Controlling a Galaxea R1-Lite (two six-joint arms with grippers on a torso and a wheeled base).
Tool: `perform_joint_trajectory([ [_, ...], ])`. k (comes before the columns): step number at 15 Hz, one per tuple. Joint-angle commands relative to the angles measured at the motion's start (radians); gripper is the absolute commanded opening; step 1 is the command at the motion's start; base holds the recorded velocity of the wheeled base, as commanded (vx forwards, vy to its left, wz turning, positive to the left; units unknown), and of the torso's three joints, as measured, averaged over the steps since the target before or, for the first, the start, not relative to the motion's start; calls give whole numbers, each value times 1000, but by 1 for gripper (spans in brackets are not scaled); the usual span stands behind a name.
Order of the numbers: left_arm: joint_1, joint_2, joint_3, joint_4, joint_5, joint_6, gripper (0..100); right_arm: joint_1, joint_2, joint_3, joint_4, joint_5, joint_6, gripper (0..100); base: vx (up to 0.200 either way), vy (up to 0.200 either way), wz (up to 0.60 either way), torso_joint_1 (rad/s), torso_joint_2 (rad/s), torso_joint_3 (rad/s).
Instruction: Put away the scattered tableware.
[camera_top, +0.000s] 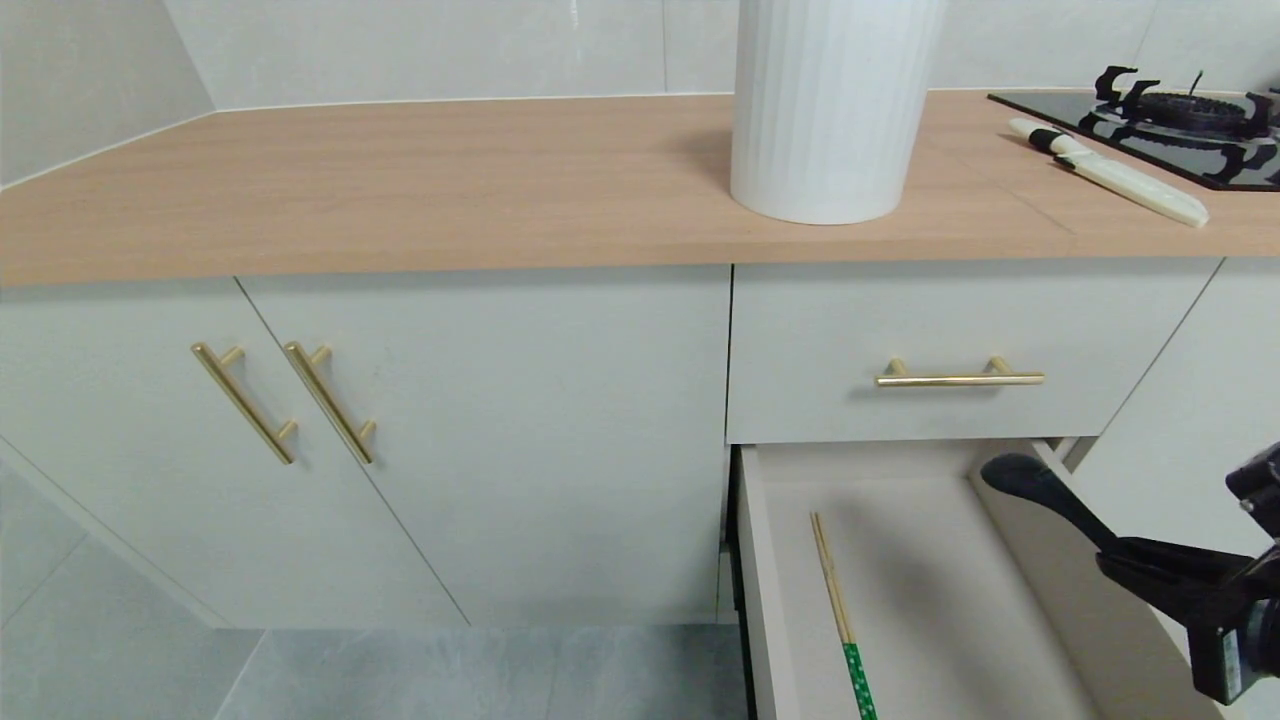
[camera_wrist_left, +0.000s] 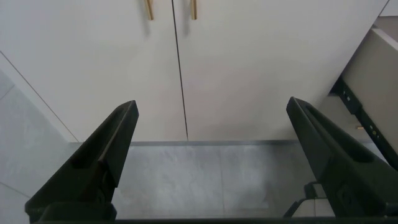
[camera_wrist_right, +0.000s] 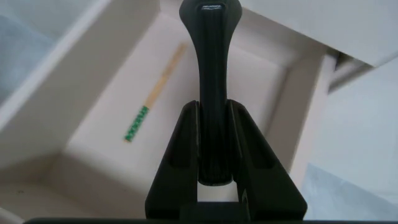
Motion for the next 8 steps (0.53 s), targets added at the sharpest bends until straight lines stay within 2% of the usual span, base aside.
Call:
perform_joint_trajectory([
  [1, 0, 0, 0, 0, 1, 0, 100, 66, 81, -36, 53, -30, 59, 0, 0, 0, 0, 0, 0, 0],
  [4, 0, 0, 0, 0, 1, 0, 100, 90, 183, -119, 171, -28, 228, 0, 0, 0, 0, 0, 0, 0],
  [8, 0, 0, 0, 0, -1, 0, 100, 89, 353, -123, 141, -27, 295, 0, 0, 0, 0, 0, 0, 0],
])
